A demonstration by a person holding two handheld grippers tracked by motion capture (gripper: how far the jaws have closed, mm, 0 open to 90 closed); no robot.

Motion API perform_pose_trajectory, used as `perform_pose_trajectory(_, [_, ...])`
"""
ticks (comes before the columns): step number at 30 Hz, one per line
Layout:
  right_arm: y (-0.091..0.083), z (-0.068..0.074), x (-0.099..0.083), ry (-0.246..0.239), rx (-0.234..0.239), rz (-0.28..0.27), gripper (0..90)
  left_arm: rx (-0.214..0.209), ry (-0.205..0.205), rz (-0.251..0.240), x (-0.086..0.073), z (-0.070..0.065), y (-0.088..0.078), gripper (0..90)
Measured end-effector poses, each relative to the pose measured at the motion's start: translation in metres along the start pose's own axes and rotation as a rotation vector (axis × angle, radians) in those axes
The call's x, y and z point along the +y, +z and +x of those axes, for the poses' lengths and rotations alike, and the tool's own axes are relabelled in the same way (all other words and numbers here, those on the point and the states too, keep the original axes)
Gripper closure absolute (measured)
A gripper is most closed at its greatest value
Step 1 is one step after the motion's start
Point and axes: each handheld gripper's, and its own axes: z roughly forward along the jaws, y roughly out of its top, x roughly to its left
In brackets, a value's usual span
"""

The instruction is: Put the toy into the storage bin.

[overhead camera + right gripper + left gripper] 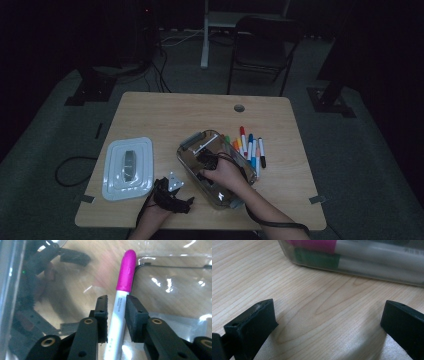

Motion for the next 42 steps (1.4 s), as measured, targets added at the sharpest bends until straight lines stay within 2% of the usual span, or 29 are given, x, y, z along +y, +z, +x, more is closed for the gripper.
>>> perform_pose_trajectory(1, [-0.002, 0.0, 0.0, -0.013, -0.014, -0.013, 68.8, -0.001, -0.001, 0.0, 0.0, 0.0, 0.0, 0.5])
perform_pose_trajectory(3, [-0.01, 0.001, -0.002, -0.027, -0.01, -0.049, 68.2, -0.001, 0.001, 0.002, 0.0, 0.0, 0.0, 0.5])
perform_pose_trajectory(6, [-0.029, 0.002, -0.005, -0.051, -0.018, -0.126, 63.0, -0.001, 0.0, 0.002, 0.0, 0.0, 0.0, 0.5])
perform_pose_trajectory(8, [-0.044, 0.001, -0.008, -0.064, -0.028, -0.205, 58.4, -0.002, 0.001, 0.004, 0.0, 0.0, 0.0, 0.5])
perform_pose_trajectory(9, [-0.053, 0.0, -0.009, -0.067, -0.033, -0.228, 57.3, -0.002, 0.001, 0.003, 0.0, 0.0, 0.0, 0.5])
perform_pose_trajectory(11, [-0.071, -0.004, -0.013, -0.078, -0.051, -0.285, 54.1, -0.001, 0.001, 0.002, 0.0, 0.0, 0.0, 0.5])
perform_pose_trajectory(14, [-0.096, -0.015, -0.022, -0.086, -0.106, -0.334, 51.4, -0.001, 0.0, 0.002, 0.0, 0.0, 0.0, 0.5])
perform_pose_trajectory(17, [-0.111, -0.027, -0.032, -0.057, -0.143, -0.36, 51.2, -0.001, 0.001, 0.002, 0.0, 0.0, 0.0, 0.5])
perform_pose_trajectory(21, [-0.127, -0.047, -0.048, 0.009, -0.173, -0.419, 51.6, -0.001, 0.001, 0.002, 0.0, 0.0, 0.0, 0.5])
perform_pose_trajectory(24, [-0.136, -0.063, -0.06, 0.064, -0.218, -0.448, 53.2, 0.0, 0.001, 0.001, 0.0, 0.0, 0.0, 0.4])
perform_pose_trajectory(28, [-0.137, -0.089, -0.077, 0.158, -0.276, -0.454, 57.9, 0.0, 0.0, 0.0, 0.0, 0.0, 0.0, 0.5])
perform_pose_trajectory(33, [-0.121, -0.129, -0.095, 0.275, -0.383, -0.411, 62.5, 0.0, 0.0, 0.001, 0.0, 0.0, 0.0, 0.5])
perform_pose_trajectory(36, [-0.106, -0.151, -0.103, 0.345, -0.408, -0.395, 64.1, 0.0, 0.001, 0.002, 0.0, 0.0, 0.0, 0.5])
perform_pose_trajectory(38, [-0.096, -0.162, -0.106, 0.38, -0.4, -0.383, 64.0, 0.0, 0.001, 0.001, 0.0, 0.0, 0.0, 0.5])
perform_pose_trajectory(42, [-0.078, -0.179, -0.109, 0.422, -0.411, -0.351, 64.9, 0.0, 0.001, 0.001, 0.0, 0.0, 0.0, 0.5])
